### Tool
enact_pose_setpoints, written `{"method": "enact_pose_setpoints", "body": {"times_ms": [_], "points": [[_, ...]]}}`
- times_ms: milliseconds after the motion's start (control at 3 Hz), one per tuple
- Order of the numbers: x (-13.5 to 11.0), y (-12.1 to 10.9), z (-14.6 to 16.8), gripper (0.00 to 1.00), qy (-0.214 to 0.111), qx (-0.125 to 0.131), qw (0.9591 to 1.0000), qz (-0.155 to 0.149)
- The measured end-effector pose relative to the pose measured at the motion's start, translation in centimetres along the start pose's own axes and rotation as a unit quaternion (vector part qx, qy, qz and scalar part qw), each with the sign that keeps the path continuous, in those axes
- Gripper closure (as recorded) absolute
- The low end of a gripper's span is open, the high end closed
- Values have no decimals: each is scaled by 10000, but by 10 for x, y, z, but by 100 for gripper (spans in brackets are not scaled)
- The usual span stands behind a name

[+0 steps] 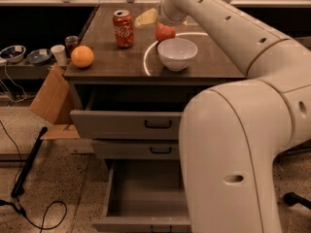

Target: Place apple into bottom drawer

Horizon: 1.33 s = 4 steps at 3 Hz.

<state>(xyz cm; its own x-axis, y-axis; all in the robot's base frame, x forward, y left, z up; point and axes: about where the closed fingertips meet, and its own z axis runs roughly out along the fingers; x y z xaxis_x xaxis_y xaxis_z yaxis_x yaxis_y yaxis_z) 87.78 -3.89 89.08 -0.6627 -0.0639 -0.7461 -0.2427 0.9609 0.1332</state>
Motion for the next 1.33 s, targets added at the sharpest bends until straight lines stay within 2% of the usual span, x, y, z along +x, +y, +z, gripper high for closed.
{"method": "enact_pose_setpoints", "body": {"times_ms": [333,1000,1333], "points": [[0,5,10,0,51,121,9999,-1],[3,1,29,0,-18,344,9987,376],[6,-6,33,3,10,509,9977,441]]}}
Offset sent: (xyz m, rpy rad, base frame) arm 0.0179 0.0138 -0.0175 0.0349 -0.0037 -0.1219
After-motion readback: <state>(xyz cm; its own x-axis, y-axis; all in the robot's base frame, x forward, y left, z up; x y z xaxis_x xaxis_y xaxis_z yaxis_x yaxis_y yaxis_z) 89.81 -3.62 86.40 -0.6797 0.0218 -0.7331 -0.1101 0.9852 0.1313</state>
